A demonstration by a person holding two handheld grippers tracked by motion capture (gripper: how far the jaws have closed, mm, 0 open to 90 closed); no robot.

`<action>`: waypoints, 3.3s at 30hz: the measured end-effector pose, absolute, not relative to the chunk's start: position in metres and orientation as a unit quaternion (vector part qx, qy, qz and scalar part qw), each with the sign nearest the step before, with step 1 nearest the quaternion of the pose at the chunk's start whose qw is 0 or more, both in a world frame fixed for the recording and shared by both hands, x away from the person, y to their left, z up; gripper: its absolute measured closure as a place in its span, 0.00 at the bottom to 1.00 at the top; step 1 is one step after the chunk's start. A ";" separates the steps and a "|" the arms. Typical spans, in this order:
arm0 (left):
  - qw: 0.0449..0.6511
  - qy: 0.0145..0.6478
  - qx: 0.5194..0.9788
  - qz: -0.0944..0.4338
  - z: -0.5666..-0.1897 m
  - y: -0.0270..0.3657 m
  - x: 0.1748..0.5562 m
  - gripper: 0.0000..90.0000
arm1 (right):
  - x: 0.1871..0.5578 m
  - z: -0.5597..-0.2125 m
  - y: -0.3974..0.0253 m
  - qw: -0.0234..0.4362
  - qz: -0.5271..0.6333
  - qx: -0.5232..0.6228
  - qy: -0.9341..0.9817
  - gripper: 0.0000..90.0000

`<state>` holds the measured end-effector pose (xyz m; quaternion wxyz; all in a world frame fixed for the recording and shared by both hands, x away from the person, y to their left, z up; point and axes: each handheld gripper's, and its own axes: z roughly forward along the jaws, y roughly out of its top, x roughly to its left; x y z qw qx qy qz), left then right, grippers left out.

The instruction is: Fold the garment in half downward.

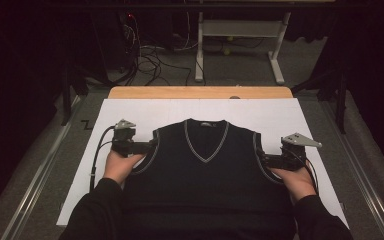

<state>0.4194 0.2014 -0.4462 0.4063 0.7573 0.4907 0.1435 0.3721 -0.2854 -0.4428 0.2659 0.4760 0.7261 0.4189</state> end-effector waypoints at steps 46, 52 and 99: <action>0.383 0.518 0.751 0.147 -0.442 0.157 0.433 0.78 | 0.444 -0.457 -0.248 0.221 0.311 0.507 0.773 0.87; 0.397 0.521 0.736 0.168 -0.431 0.165 0.433 0.78 | 0.440 -0.440 -0.253 0.255 0.336 0.496 0.759 0.87; 0.479 0.463 0.718 0.203 -0.399 0.198 0.357 0.78 | 0.366 -0.386 -0.260 0.343 0.448 0.406 0.719 0.87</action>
